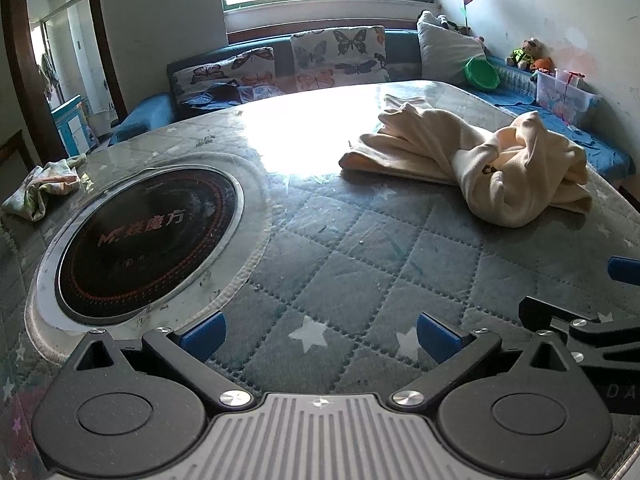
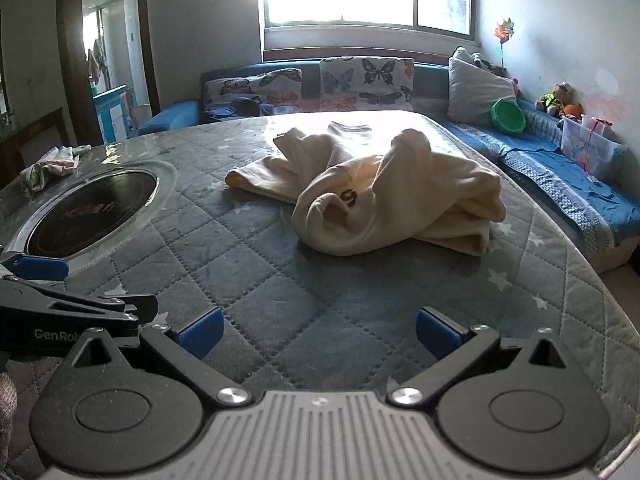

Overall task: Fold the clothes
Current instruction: 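Move both grippers toward the crumpled cream shirt on the table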

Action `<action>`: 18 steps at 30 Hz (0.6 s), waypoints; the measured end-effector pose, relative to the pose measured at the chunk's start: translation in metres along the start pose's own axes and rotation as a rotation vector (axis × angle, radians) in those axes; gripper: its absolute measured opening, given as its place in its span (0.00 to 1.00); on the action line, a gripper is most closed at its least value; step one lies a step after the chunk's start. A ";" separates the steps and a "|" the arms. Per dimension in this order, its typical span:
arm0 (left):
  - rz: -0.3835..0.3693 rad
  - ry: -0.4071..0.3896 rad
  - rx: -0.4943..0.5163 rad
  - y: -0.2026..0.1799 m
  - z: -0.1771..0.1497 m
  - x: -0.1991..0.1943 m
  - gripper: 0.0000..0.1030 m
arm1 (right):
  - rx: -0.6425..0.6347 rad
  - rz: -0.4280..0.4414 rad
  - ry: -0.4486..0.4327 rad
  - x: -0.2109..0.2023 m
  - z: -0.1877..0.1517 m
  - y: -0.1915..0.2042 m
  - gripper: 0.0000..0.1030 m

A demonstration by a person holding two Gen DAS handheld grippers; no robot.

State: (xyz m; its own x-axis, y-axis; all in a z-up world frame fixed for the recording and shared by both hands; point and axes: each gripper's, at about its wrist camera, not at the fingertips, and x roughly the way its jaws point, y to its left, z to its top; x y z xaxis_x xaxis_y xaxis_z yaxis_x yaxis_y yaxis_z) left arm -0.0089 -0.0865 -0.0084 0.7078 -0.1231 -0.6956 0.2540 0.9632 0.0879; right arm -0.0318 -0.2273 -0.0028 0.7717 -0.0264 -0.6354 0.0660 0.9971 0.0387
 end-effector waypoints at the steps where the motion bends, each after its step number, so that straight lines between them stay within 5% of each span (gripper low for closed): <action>1: 0.001 0.001 0.001 0.000 0.001 0.000 1.00 | -0.001 0.003 0.002 0.001 0.001 0.000 1.00; 18: 0.006 0.010 0.029 -0.013 0.027 0.015 1.00 | 0.020 0.022 -0.001 0.012 0.016 -0.015 1.00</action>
State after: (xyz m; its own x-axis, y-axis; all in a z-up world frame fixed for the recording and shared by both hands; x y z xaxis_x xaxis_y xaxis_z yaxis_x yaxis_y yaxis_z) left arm 0.0164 -0.1079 -0.0010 0.7030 -0.1152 -0.7018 0.2691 0.9565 0.1126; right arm -0.0130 -0.2437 0.0017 0.7735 -0.0047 -0.6338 0.0620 0.9957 0.0683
